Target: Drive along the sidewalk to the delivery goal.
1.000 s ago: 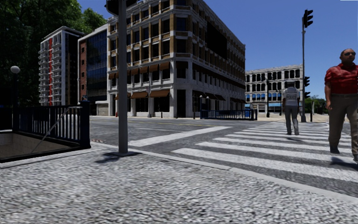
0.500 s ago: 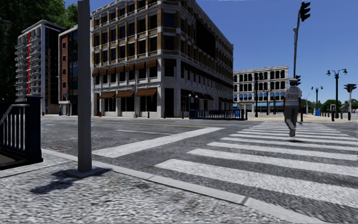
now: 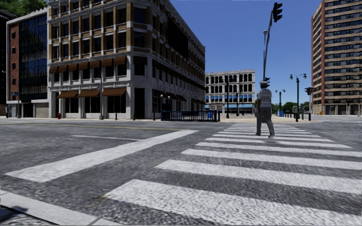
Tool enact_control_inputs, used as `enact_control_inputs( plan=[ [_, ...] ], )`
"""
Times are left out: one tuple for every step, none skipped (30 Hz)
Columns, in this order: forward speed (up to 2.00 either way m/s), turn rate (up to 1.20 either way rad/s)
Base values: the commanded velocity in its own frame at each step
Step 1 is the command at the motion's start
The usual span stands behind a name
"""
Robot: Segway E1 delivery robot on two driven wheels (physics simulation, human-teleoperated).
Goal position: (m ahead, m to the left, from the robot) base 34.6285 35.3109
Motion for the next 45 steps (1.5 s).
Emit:
enact_control_inputs(
  plan=[
    [1.59,-0.48],
    [1.59,-0.48],
    [1.58,-0.48],
    [1.57,-0.48],
    [1.57,-0.48],
    [1.57,-0.48],
    [1.57,-0.48],
    [1.57,-0.48],
    [1.57,-0.48],
    [1.57,-0.48],
    [1.57,-0.48],
    [1.57,-0.48],
    [1.57,-0.48],
    [1.57,-0.48],
    [1.57,-0.48],
    [1.57,-0.48],
    [1.57,-0.48],
    [1.57,-0.48],
    [1.57,-0.48],
    [1.57,-0.48],
    [1.57,-0.48],
    [1.57,-0.48],
    [1.57,-0.48],
    [1.57,-0.48],
    [1.57,-0.48],
    [1.57,-0.48],
    [1.57,-0.48],
    [1.57,-0.48],
    [1.57,-0.48],
    [1.57,-0.48],
    [1.57,-0.48],
    [1.57,-0.46],
    [1.57,-0.46],
    [1.57,-0.41],
    [1.57,-0.35],
    [1.57,-0.19],
    [1.57,-0.19],
    [1.57,-0.07],
    [1.57,0.00],
    [1.57,0.00],
    [1.57,0.00],
    [1.57,0.00],
    [1.57,0.00],
    [1.57,0.00],
    [1.57,0.00]
  ],
)
